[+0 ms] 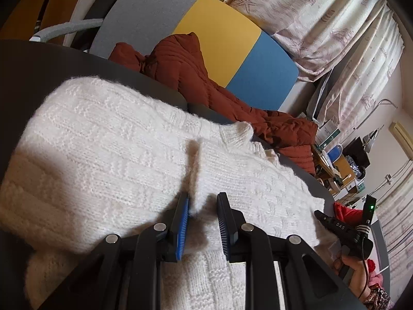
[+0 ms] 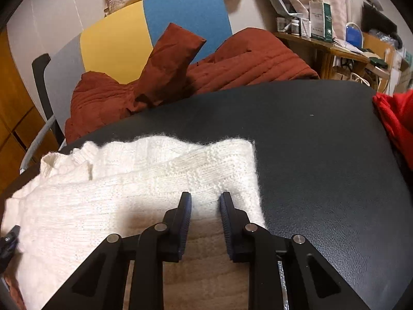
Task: Fold clothes
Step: 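Fold the sweater over with the left gripper while the right gripper holds it flat, then grasp the cream sweater edge with the right gripper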
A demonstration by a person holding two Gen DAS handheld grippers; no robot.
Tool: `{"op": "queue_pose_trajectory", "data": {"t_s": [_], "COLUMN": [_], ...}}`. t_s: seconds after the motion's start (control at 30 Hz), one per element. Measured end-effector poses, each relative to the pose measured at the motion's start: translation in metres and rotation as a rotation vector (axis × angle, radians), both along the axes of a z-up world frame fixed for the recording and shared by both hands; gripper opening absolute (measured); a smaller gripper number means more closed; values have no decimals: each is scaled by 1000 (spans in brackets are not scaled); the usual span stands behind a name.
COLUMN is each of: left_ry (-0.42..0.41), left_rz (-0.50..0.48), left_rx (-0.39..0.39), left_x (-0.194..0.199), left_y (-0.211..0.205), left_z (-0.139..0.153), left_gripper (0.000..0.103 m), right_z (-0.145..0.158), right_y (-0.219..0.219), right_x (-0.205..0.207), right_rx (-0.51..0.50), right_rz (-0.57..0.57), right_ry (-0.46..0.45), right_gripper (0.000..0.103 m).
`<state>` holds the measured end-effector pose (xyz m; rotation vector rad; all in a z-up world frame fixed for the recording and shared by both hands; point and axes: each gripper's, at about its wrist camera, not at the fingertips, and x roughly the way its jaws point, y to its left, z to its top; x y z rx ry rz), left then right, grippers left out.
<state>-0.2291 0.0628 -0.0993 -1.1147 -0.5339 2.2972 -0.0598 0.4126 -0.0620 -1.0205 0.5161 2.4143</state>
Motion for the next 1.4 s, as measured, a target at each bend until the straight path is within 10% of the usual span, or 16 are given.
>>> {"op": "queue_pose_trajectory", "data": {"t_s": [0.13,0.2,0.47,1.0,1.17,1.4], "left_ry": [28,68,44,62,18,28], "left_rz": [-10,-20,79,51,56,80], "left_rx": [-112,-153,-305,-303,-174,-221], "left_x": [18,33,28,-30,9,95], "left_y": [1,0,-20,-10,-51,-113], "left_z": [14,20,16,14,31,31], "left_gripper": [21,22,22,22,22,23], "right_z": [24,34,29,-1,22,46], "right_y": [-21,-45,-103,-68,-65,-87], "right_x": [9,24,11,-64,-18,106], "right_rx": [53,79,122,146,31,-78], "right_rz": [21,87,268,232,238,289], "right_ry": [4,49,13,-62,62,161], "right_gripper": [36,60,52,57,57,63]}}
